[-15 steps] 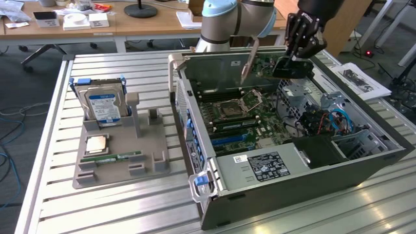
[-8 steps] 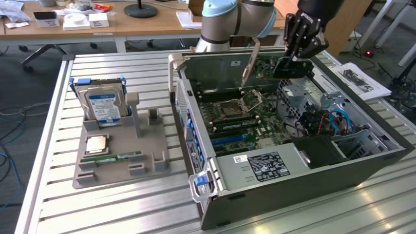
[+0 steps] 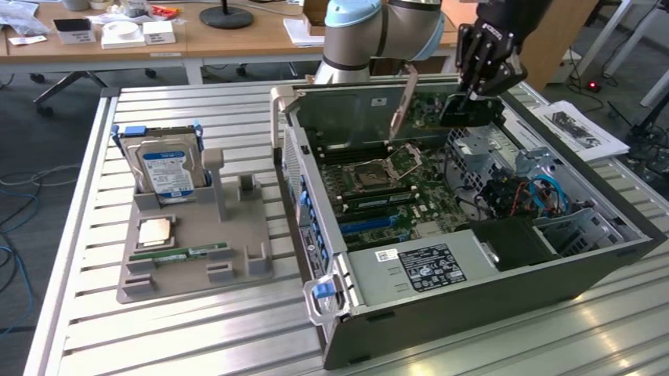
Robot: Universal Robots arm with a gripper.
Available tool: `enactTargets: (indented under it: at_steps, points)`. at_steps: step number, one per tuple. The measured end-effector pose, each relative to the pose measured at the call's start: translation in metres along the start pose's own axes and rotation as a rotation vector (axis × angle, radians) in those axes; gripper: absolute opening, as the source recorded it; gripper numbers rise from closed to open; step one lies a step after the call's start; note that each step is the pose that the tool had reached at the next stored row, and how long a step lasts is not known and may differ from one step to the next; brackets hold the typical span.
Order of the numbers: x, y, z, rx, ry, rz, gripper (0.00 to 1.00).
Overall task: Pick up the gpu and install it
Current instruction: 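Insert the gpu into the slot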
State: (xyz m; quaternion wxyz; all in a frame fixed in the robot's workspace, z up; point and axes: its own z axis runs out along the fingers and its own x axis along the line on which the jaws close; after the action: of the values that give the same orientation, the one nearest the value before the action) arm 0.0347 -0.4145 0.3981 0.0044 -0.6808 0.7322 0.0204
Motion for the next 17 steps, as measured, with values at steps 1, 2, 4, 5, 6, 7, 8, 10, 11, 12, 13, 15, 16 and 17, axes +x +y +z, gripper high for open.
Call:
enactTargets:
  at_steps: [1, 2, 4, 5, 6, 7, 8, 10, 11, 12, 13, 15, 16, 17]
  points:
    - [0.000, 0.0006, 0.0006, 0.0057, -0.0005, -0.002, 0.27]
    - [0.000, 0.0011, 0.0012, 0.0101, -0.0010, -0.004, 0.27]
    - [0.000, 0.0022, 0.0021, 0.0134, -0.0011, -0.007, 0.27]
    - [0.000, 0.0027, 0.0025, 0.0134, -0.0011, -0.008, 0.27]
    - [0.000, 0.0034, 0.0030, 0.0135, -0.0011, -0.009, 0.27]
    - [0.000, 0.0043, 0.0036, 0.0136, -0.0011, -0.010, 0.27]
    - [0.001, 0.0052, 0.0041, 0.0140, -0.0010, -0.011, 0.27]
    - [0.001, 0.0069, 0.0051, 0.0141, -0.0011, -0.013, 0.27]
    - [0.001, 0.0078, 0.0056, 0.0141, -0.0011, -0.014, 0.27]
    - [0.001, 0.0089, 0.0061, 0.0141, -0.0011, -0.014, 0.27]
    - [0.001, 0.0103, 0.0064, 0.0141, -0.0011, -0.015, 0.27]
    - [0.001, 0.0131, 0.0070, 0.0140, -0.0011, -0.016, 0.27]
    - [0.001, 0.0147, 0.0072, 0.0140, -0.0010, -0.017, 0.27]
    - [0.002, 0.0163, 0.0075, 0.0139, -0.0011, -0.017, 0.27]
